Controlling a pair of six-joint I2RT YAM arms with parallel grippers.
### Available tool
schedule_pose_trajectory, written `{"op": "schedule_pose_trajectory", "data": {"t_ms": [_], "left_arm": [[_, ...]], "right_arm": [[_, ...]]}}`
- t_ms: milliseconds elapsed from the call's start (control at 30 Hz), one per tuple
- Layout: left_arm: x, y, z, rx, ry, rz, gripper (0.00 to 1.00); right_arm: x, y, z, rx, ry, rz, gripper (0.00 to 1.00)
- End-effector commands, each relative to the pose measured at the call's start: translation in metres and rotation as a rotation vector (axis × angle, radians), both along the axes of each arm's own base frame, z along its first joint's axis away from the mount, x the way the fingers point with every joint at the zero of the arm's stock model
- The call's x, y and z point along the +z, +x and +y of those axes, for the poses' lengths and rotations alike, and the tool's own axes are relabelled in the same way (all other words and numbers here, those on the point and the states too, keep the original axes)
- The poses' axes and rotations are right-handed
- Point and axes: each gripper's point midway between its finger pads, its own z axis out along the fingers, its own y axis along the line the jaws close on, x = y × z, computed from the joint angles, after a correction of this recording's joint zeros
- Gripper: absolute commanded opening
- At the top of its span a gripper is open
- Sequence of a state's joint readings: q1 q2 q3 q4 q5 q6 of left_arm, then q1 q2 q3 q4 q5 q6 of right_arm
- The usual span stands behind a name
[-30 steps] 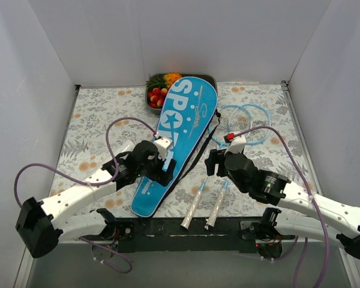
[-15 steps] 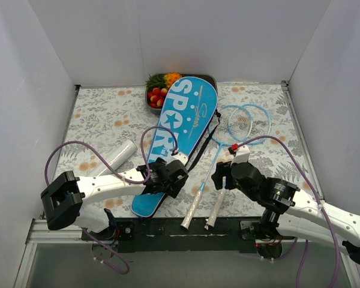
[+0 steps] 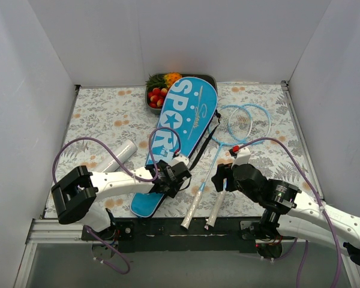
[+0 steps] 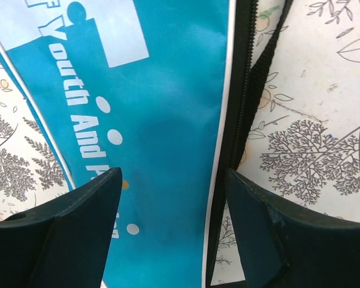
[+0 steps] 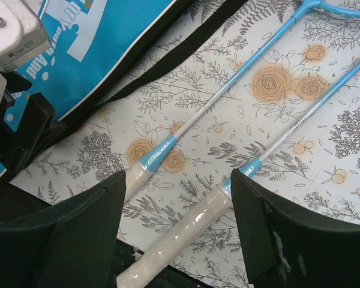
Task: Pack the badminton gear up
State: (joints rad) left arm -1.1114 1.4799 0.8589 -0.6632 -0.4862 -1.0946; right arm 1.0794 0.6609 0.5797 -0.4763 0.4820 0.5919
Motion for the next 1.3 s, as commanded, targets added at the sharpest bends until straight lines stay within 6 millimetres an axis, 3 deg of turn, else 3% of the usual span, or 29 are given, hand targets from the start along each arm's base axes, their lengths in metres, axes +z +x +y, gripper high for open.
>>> {"op": "schedule_pose_trajectory", "data": {"t_ms": [0,333,600,700,1000,1100,1267], "left_arm": [[0.010,-0.003,-0.018,-0.060,-0.061,0.017,0.66],[-0.012,-0.014,-0.024,-0.128,-0.018,0.110,0.47],[-0.019,-0.017,-0.026,-0.153,0.003,0.140,0.09],[-0.007,-0.015,-0.033,-0.157,-0.045,0.124,0.00],[0.063,-0.004,-0.074,-0.183,-0.253,0.056,0.00],[0.079,0.001,-0.076,-0.173,-0.283,0.026,0.00],[0.092,0.022,-0.058,-0.077,-0.339,-0.031,0.00]], "right_arm": [[0.002,0.000,0.005,0.006,0.031,0.000,0.77],[-0.005,-0.004,0.006,0.009,0.043,0.024,0.77],[-0.006,-0.007,0.000,-0.004,0.058,0.029,0.77],[-0.005,-0.008,-0.001,-0.002,0.059,0.027,0.77],[0.002,-0.012,0.003,0.026,0.077,0.040,0.76],[0.004,-0.014,0.003,0.025,0.085,0.049,0.76],[0.001,-0.006,-0.014,-0.085,0.037,0.058,0.77]]}}
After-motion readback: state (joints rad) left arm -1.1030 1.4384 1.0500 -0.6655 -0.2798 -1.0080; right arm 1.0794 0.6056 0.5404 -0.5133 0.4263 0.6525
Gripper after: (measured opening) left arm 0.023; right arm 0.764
